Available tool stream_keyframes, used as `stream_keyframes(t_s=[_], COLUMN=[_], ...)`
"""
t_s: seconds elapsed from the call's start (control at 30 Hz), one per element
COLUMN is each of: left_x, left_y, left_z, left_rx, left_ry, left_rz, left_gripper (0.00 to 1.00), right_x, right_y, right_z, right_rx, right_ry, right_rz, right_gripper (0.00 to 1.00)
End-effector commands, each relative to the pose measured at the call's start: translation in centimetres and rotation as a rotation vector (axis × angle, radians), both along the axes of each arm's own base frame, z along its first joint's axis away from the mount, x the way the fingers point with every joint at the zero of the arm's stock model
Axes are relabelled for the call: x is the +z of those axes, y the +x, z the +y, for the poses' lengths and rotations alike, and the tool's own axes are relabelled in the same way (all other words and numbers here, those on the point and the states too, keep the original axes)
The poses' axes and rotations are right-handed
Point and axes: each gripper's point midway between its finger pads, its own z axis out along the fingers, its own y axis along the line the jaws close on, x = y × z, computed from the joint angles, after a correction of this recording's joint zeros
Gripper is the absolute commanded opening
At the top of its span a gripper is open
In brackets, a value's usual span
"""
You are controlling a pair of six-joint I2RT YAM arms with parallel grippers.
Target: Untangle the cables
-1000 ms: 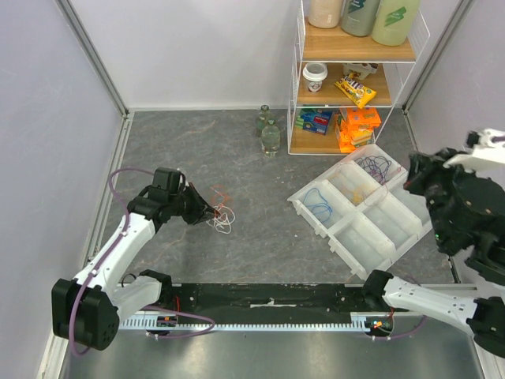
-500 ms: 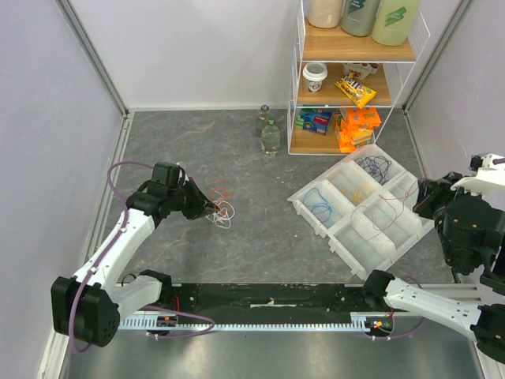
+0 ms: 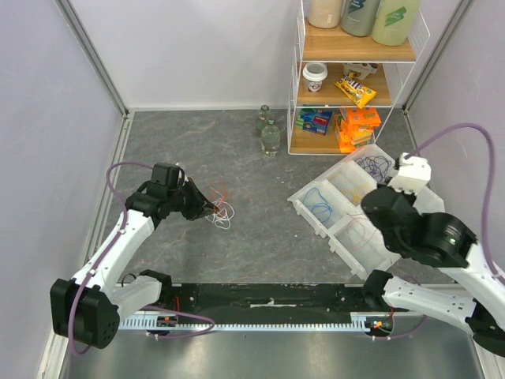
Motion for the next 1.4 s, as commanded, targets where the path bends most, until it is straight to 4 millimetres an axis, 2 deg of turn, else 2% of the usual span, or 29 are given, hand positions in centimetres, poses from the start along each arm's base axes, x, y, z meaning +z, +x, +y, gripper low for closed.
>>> stream_keyframes(t_s=[0.0, 0.13, 0.23, 0.57, 0.73, 0.8, 0.9, 0.93, 1.03, 1.13, 1.23, 1.37], left_x=[1.8, 2.1, 2.0, 1.6, 1.9, 2.1, 2.2, 2.2, 2.3, 2.4, 2.5, 2.7], left_y=[0.5, 0.4, 0.1, -1.0, -1.4, -1.5, -1.7, -1.6, -1.6, -1.4, -1.0, -0.6], left_z=[0.0, 0.0, 0.2, 0.6, 0.9, 0.9, 1.0, 1.0, 1.0, 0.9, 0.7, 0.2], left_rx=[-0.017, -0.018, -0.014, -0.018, -0.029, -0.034, -0.041, -0.042, -0.05, -0.053, -0.062, -0.082], left_ry=[-0.004, -0.007, -0.001, 0.011, 0.023, 0.029, 0.034, 0.036, 0.04, 0.041, 0.038, 0.025], left_rz=[-0.07, -0.076, -0.078, -0.079, -0.091, -0.097, -0.1, -0.103, -0.103, -0.103, -0.101, -0.105], left_gripper=[0.02, 0.02, 0.02, 0.02, 0.02, 0.02, 0.02, 0.02, 0.02, 0.03, 0.04, 0.06], right_x=[-3.8, -7.2, -8.9, -17.0, -18.6, -19.6, -21.2, -21.6, -20.8, -17.7, -15.5, -14.1], right_y=[1.1, 1.5, 2.0, 2.3, 2.4, 2.0, 1.6, 1.4, 1.5, 2.7, 3.1, 4.2], right_z=[1.0, 3.1, 3.4, 0.1, -1.9, -2.0, -0.7, -0.3, 0.1, -0.3, -0.9, -1.5], right_rx=[-0.071, -0.034, -0.006, -0.07, -0.106, -0.103, -0.062, -0.052, -0.036, -0.037, -0.053, -0.079], right_ry=[-0.053, -0.01, -0.043, 0.071, 0.011, -0.003, 0.055, 0.073, 0.095, 0.073, 0.047, 0.023], right_rz=[0.048, 0.153, 0.258, 0.567, 0.657, 0.696, 0.738, 0.755, 0.751, 0.666, 0.627, 0.59], right_gripper=[0.0, 0.0, 0.0, 0.0, 0.0, 0.0, 0.02, 0.05, 0.24, 0.44, 0.56, 0.7])
